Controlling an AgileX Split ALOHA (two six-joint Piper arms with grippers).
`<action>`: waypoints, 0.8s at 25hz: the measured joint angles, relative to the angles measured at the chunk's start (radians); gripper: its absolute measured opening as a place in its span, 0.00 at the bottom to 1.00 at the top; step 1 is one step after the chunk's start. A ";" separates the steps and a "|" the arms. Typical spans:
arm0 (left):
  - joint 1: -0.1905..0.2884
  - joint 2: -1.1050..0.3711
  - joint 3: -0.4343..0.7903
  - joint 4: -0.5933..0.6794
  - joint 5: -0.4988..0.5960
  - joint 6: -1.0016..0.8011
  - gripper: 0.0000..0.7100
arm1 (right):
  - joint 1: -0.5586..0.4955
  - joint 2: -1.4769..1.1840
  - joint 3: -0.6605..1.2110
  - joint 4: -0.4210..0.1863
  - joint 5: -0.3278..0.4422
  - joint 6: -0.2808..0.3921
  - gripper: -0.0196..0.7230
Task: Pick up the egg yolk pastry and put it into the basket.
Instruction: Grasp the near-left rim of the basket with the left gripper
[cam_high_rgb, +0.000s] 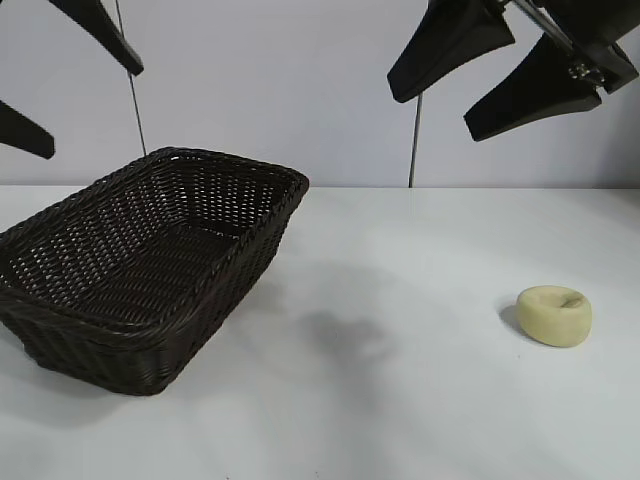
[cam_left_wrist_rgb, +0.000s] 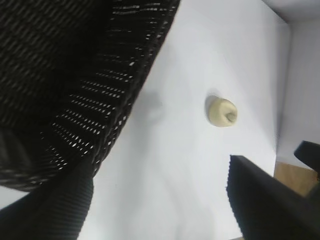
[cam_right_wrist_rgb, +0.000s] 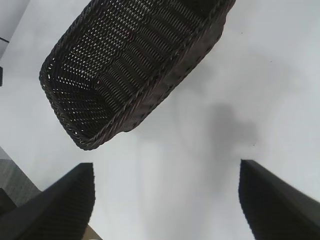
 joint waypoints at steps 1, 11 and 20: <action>0.000 0.000 -0.003 0.043 0.010 -0.076 0.76 | 0.000 0.000 0.000 0.000 0.001 0.000 0.79; -0.074 0.000 0.026 0.387 0.044 -0.590 0.76 | 0.000 0.000 0.000 0.000 0.000 0.000 0.79; -0.097 0.000 0.243 0.418 -0.119 -0.751 0.76 | 0.000 0.000 0.000 0.000 0.000 0.000 0.79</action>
